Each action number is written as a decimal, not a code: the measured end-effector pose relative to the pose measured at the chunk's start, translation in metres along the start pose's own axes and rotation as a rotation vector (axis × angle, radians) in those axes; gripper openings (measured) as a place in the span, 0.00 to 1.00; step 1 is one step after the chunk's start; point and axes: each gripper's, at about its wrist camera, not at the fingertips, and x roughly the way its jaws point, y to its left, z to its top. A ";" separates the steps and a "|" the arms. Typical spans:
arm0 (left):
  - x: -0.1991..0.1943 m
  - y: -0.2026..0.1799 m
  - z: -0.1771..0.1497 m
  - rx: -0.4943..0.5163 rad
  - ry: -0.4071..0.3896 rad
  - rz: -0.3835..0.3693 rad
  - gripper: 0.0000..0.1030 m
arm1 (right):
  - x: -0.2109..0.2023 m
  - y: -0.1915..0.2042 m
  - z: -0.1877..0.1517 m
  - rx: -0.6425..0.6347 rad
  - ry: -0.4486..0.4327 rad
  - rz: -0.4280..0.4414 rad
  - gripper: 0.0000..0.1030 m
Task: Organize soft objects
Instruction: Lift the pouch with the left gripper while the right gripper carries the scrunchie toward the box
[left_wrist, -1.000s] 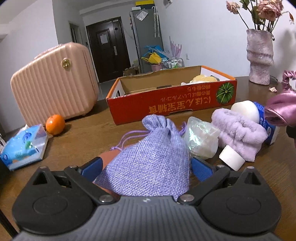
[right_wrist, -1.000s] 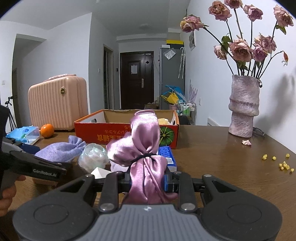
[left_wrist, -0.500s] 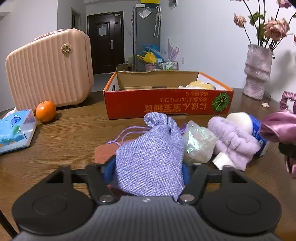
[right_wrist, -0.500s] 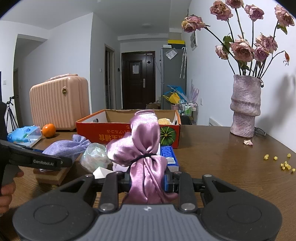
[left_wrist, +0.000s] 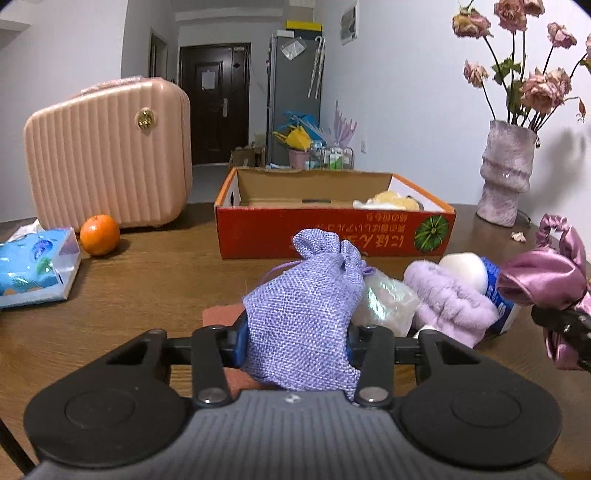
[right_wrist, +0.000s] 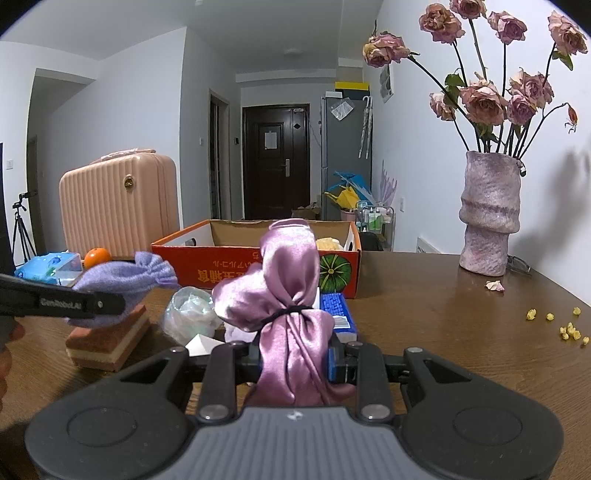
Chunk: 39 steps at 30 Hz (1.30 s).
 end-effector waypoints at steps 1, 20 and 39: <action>-0.002 0.000 0.001 -0.003 -0.007 0.001 0.43 | 0.000 0.000 0.000 -0.001 0.000 -0.001 0.26; -0.029 0.001 0.044 -0.069 -0.136 0.005 0.43 | 0.005 0.012 0.028 -0.016 -0.094 -0.027 0.27; -0.004 0.007 0.085 -0.108 -0.174 0.030 0.43 | 0.045 0.025 0.074 -0.029 -0.112 -0.043 0.27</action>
